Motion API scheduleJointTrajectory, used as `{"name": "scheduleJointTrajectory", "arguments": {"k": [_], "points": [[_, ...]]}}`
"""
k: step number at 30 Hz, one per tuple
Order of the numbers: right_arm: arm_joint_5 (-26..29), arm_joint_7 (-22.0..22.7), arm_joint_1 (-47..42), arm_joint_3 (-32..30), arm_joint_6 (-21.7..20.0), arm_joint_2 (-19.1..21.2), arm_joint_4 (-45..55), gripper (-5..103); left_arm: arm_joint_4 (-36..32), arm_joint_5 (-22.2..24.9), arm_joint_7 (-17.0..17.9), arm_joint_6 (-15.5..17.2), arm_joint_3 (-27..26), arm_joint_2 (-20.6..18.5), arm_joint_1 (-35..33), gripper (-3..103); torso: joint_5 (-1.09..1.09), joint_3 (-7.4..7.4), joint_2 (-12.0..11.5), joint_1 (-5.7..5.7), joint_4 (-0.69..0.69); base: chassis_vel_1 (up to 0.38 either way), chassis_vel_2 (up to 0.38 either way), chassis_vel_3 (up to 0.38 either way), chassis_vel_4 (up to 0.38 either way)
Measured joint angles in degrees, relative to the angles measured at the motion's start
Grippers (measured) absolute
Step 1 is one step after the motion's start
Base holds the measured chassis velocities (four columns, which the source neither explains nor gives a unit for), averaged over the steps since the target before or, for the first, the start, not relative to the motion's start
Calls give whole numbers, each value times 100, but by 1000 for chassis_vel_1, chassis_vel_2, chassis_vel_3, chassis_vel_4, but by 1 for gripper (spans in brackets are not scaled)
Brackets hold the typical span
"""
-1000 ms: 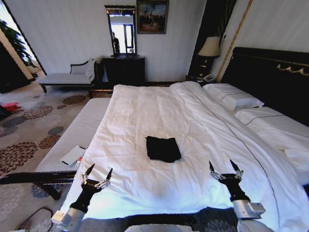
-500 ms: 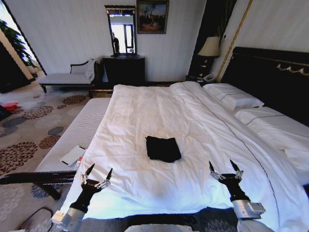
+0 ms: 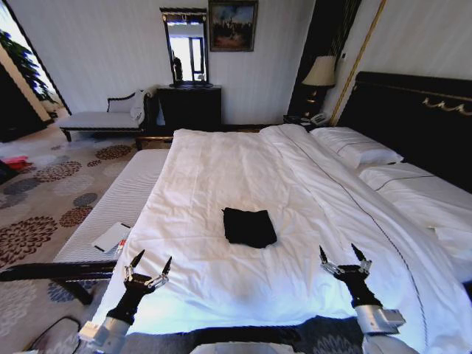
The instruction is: Fold the clothes on the bed.
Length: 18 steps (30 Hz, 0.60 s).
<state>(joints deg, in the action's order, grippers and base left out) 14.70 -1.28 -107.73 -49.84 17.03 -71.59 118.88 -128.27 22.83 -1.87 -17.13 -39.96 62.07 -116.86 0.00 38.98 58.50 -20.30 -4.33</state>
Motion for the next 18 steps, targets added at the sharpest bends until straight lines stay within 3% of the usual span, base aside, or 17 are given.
{"name": "scheduleJointTrajectory", "arguments": {"k": [18], "points": [[0, 0, 0, 0, 0, 0, 0, 100, 0, 0, 0, 0, 0, 0, 0, 100, 0, 0, 0, 0, 0, 0, 0, 0, 0]]}}
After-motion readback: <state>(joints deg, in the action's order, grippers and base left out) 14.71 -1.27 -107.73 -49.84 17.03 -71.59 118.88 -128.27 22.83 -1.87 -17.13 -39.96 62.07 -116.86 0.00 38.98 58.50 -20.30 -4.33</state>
